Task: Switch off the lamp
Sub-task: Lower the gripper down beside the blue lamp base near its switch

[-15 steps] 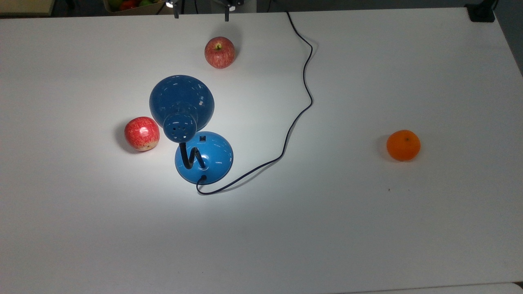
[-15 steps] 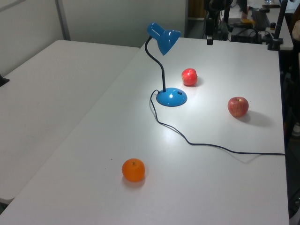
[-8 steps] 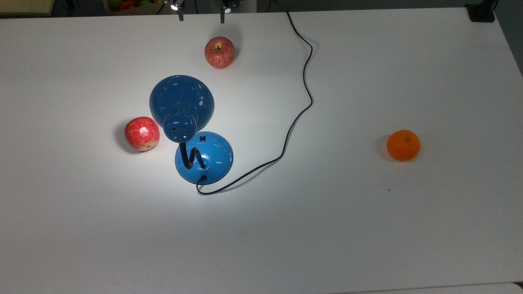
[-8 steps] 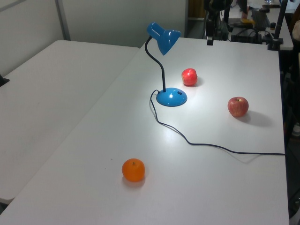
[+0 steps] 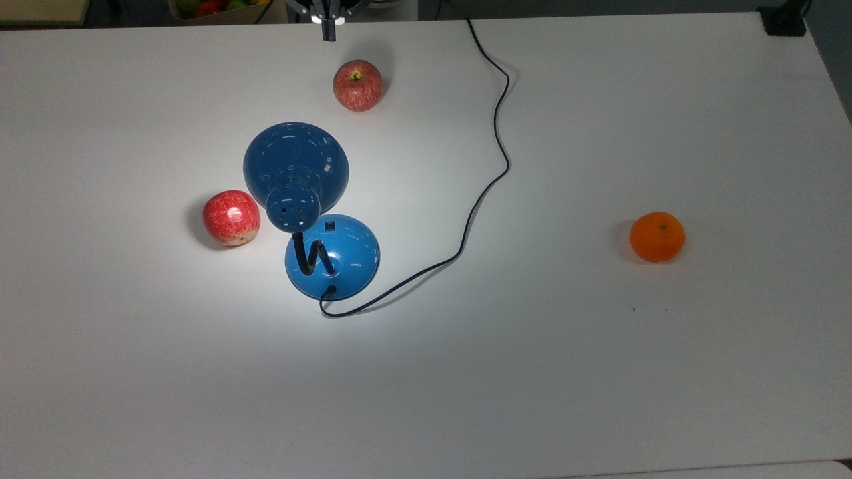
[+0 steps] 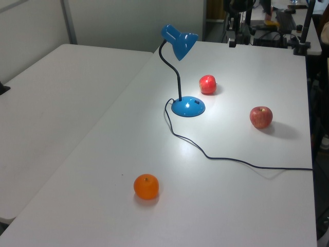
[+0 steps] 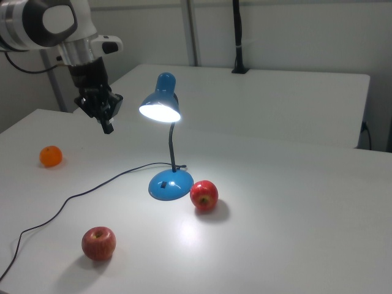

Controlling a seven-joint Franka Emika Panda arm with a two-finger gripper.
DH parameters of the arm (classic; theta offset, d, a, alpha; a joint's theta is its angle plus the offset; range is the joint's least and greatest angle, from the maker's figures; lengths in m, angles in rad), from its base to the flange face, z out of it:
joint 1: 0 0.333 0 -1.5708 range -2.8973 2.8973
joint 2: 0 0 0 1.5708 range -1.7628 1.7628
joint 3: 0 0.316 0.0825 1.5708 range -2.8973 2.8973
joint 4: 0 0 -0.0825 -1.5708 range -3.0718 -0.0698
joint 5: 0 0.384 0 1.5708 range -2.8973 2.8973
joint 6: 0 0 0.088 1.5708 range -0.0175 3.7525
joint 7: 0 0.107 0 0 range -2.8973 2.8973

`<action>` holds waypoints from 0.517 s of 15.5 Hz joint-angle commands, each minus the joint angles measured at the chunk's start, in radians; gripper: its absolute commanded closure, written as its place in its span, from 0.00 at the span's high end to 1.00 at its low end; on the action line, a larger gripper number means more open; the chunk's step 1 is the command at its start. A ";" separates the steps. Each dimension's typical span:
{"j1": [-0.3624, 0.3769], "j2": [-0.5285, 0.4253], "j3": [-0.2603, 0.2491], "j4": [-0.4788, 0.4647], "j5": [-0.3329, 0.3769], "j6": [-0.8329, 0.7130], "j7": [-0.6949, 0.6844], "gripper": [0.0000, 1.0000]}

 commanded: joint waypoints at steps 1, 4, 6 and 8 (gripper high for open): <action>0.011 0.000 -0.016 -0.036 0.001 -0.020 -0.028 0.00; -0.008 -0.003 -0.016 -0.122 0.003 0.072 -0.026 0.00; -0.011 -0.003 -0.016 -0.184 0.003 0.143 -0.025 0.00; -0.011 -0.003 -0.016 -0.255 0.003 0.228 -0.022 0.00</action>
